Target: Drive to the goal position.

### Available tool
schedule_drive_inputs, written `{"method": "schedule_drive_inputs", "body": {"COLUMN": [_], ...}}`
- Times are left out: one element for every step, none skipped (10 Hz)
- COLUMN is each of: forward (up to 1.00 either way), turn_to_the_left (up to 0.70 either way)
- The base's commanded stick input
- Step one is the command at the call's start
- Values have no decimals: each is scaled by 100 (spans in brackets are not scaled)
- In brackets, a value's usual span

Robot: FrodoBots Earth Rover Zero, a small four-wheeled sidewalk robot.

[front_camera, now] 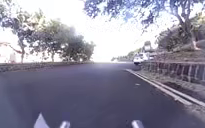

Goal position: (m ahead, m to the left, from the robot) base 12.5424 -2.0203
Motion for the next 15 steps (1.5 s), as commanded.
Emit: {"method": "schedule_drive_inputs", "body": {"forward": [50, 50, 50, 50, 50, 50, 50, 50, 50, 50, 50, 50, 50, 50, 50], "turn_to_the_left": [0, 0, 0, 0, 0, 0, 0, 0, 0, 0, 0, 0, 0, 0, 0]}}
